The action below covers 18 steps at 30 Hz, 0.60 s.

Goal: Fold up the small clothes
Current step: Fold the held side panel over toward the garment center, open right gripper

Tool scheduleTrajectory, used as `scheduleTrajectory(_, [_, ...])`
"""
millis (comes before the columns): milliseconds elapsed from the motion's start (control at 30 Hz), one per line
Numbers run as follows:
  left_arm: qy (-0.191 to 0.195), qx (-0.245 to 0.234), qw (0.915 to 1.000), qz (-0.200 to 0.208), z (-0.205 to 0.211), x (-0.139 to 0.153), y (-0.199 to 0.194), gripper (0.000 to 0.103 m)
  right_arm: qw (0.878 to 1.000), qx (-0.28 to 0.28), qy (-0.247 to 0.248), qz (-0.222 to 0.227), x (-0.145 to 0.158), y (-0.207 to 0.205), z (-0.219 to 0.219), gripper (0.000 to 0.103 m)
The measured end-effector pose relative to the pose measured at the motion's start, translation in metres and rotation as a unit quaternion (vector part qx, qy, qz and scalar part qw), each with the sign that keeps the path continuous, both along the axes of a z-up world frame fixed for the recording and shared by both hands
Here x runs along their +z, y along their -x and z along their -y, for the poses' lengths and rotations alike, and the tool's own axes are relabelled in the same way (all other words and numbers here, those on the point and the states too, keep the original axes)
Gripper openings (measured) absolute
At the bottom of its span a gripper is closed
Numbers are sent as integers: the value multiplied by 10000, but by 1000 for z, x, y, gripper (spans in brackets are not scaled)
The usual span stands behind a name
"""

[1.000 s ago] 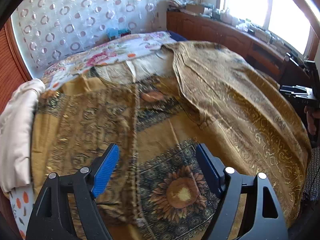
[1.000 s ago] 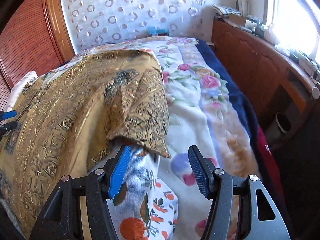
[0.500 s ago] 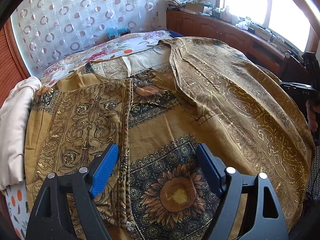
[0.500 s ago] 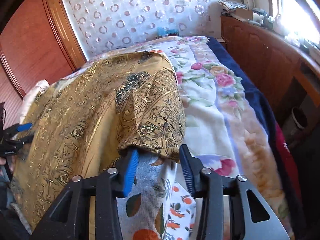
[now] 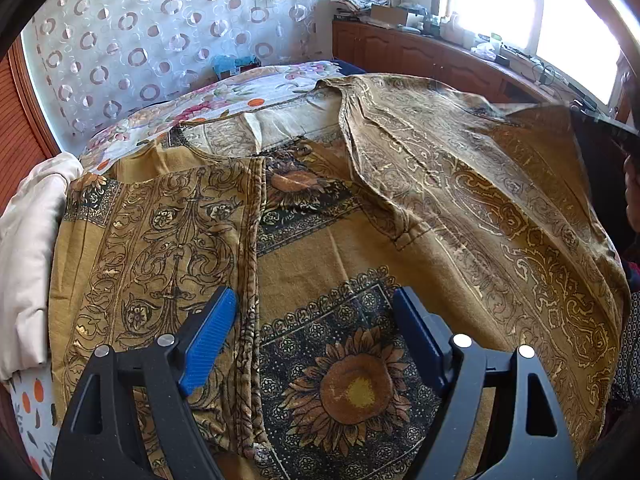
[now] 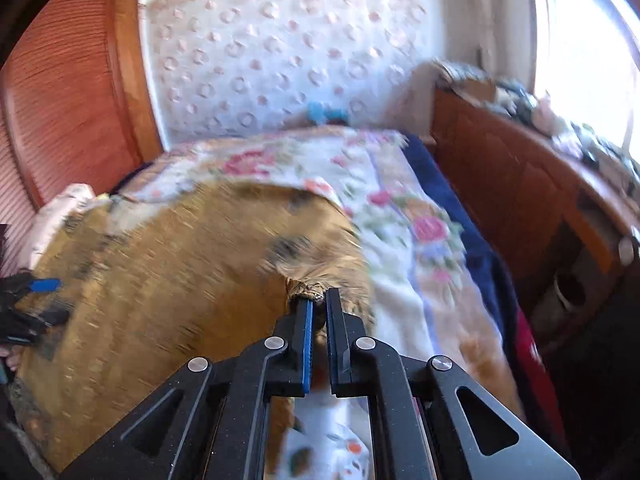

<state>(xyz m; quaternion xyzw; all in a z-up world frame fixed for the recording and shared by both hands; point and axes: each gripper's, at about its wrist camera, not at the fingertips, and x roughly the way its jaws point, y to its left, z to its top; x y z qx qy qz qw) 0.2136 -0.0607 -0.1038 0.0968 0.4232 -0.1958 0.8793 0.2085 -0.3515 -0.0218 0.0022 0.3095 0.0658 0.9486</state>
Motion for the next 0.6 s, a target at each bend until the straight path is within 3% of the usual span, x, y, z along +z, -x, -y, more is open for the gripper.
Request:
scheduleTrajectory(133, [-4, -2, 10000, 1, 0, 0, 0, 81, 9978, 656, -50, 81, 6, 7, -29, 6])
scheduleTrajectory(267, [-13, -20, 10000, 8, 0, 0, 1, 81, 9946, 964, 15, -385, -22, 13, -44, 6])
scheduleTrajectory(400, [-173, 149, 9997, 134, -1, 4, 1, 81, 9921, 937, 125, -824, -51, 23, -38, 7])
scheduleTrajectory(600, [172, 121, 9992, 347, -5, 29, 9, 81, 9934, 646, 193, -929, -51, 52, -4, 33])
